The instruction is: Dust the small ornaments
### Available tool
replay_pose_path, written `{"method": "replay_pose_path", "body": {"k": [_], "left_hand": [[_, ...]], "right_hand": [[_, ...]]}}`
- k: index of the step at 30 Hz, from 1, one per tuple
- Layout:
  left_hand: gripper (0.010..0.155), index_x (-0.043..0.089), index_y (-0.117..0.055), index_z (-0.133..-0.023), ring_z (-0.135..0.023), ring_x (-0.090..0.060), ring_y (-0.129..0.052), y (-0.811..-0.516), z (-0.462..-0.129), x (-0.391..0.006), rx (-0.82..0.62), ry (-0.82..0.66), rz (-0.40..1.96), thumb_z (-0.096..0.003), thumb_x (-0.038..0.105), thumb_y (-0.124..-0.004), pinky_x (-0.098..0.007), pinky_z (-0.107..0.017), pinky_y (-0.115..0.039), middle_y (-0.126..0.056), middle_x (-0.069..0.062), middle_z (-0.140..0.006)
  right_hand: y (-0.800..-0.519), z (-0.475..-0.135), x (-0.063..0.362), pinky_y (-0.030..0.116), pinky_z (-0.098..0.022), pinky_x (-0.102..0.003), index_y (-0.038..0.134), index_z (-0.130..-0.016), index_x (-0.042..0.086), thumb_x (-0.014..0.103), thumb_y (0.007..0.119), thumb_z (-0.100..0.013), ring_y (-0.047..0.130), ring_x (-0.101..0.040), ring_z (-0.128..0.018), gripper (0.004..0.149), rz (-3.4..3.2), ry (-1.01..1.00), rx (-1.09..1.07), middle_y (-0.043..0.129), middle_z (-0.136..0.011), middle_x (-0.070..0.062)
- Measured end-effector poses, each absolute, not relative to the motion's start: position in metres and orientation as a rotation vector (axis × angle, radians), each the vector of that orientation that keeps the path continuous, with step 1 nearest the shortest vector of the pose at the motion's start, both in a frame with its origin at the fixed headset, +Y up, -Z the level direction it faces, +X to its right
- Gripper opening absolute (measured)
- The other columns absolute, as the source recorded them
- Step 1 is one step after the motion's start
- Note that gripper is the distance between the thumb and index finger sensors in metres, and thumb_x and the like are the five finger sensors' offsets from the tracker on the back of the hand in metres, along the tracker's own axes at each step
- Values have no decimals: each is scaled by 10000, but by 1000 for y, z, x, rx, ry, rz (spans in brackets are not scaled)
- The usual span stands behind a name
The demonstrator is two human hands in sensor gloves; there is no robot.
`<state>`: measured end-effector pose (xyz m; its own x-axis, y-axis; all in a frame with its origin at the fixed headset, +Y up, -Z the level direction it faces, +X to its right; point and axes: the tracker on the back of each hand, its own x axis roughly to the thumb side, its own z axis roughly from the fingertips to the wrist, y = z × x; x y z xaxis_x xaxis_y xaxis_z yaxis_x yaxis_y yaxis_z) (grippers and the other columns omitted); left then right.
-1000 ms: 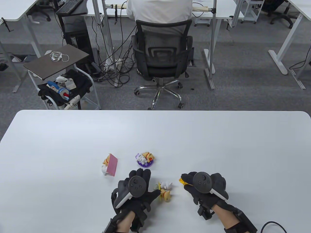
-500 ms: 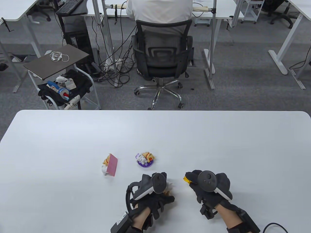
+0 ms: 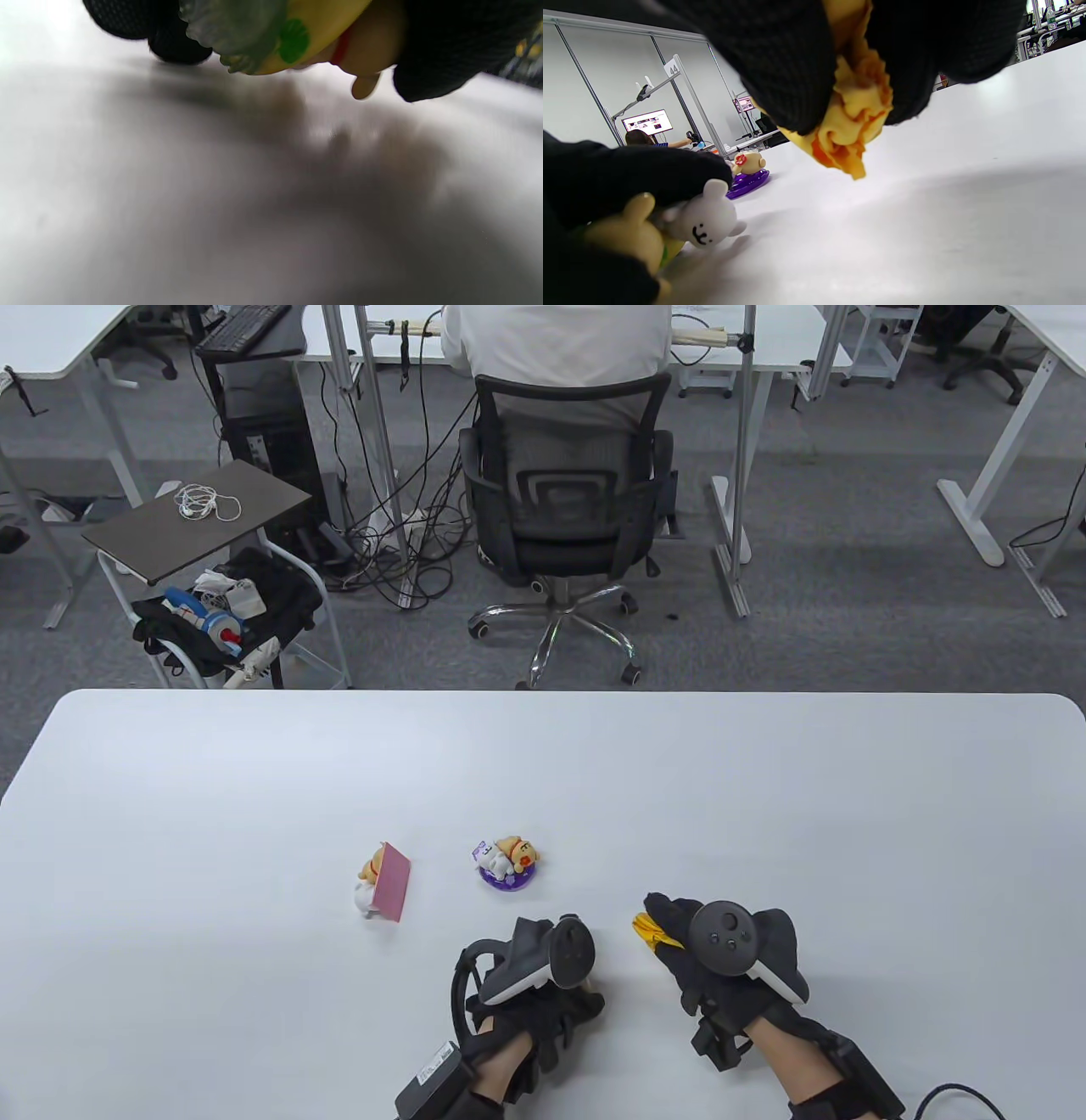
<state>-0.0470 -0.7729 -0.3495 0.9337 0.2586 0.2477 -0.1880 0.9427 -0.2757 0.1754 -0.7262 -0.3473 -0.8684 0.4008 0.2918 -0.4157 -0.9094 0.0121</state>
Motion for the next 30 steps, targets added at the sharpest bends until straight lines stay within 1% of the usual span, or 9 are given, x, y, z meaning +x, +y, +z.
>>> {"method": "replay_pose_path", "body": {"k": [2, 5, 11, 14, 17, 22, 25, 27, 30], "left_hand": [[960, 159, -420, -1092, -823, -420, -795, -758, -350, -68, -146, -234, 453, -412, 713, -810, -561, -596, -723, -622, -255, -1070], [941, 157, -380, -1102, -821, -415, -783, -751, -351, -93, -144, -201, 803, -448, 733, -738, -544, -584, -726, -588, -258, -1079], [930, 152, -214, -1113, -874, -418, -694, -776, -354, -101, -440, -289, 1602, -526, 744, -628, -519, -619, -687, -436, -277, -1114], [923, 153, -149, -1108, -905, -397, -675, -783, -353, -92, -480, -359, 1802, -552, 761, -564, -494, -647, -687, -391, -274, -1125], [924, 181, -113, -1111, -918, -384, -646, -786, -350, -87, -510, -385, 1922, -553, 788, -529, -485, -664, -669, -361, -259, -1134], [890, 168, -250, -1124, -851, -378, -736, -775, -346, -99, -418, -396, 1942, -551, 779, -552, -470, -599, -727, -490, -256, -1106], [888, 187, -266, -1127, -850, -370, -740, -771, -345, -103, -382, -368, 1848, -543, 788, -560, -467, -600, -728, -499, -244, -1106], [897, 193, -264, -1131, -857, -367, -732, -775, -345, -100, -407, -344, 1803, -535, 801, -546, -464, -606, -724, -488, -237, -1110], [903, 198, -251, -1135, -859, -367, -723, -778, -342, -90, -458, -401, 1922, -525, 816, -501, -460, -607, -719, -476, -240, -1113]], "right_hand": [[-724, -346, 177, 833, -505, -487, 745, -986, 151, 266, 932, -421, 981, -247, -574, 607, 2646, -95, 416, 852, -851, -153], [-718, -342, 174, 839, -487, -479, 748, -981, 150, 285, 929, -421, 984, -238, -551, 603, 2544, -144, 452, 859, -836, -150], [-696, -323, 144, 862, -438, -471, 781, -934, 152, 328, 938, -412, 1021, -234, -509, 573, 2248, -301, 559, 905, -774, -131], [-692, -313, 122, 860, -446, -472, 772, -943, 168, 334, 922, -427, 1021, -241, -538, 563, 2154, -378, 612, 900, -788, -126], [-693, -308, 107, 847, -453, -484, 809, -924, 198, 335, 903, -444, 1011, -260, -546, 508, 2167, -457, 640, 893, -786, -138], [-695, -312, 111, 848, -431, -482, 896, -857, 196, 290, 934, -429, 1005, -244, -471, 440, 2448, -620, 731, 919, -734, -158], [-697, -316, 119, 852, -430, -482, 905, -856, 201, 301, 950, -422, 1014, -242, -474, 447, 2370, -576, 699, 932, -734, -148], [-686, -309, 116, 857, -440, -473, 879, -876, 200, 316, 951, -416, 1022, -234, -492, 480, 2261, -585, 733, 937, -742, -128], [-683, -301, 104, 847, -450, -475, 866, -878, 191, 323, 928, -430, 1009, -229, -500, 472, 2273, -619, 794, 922, -746, -125]]}}
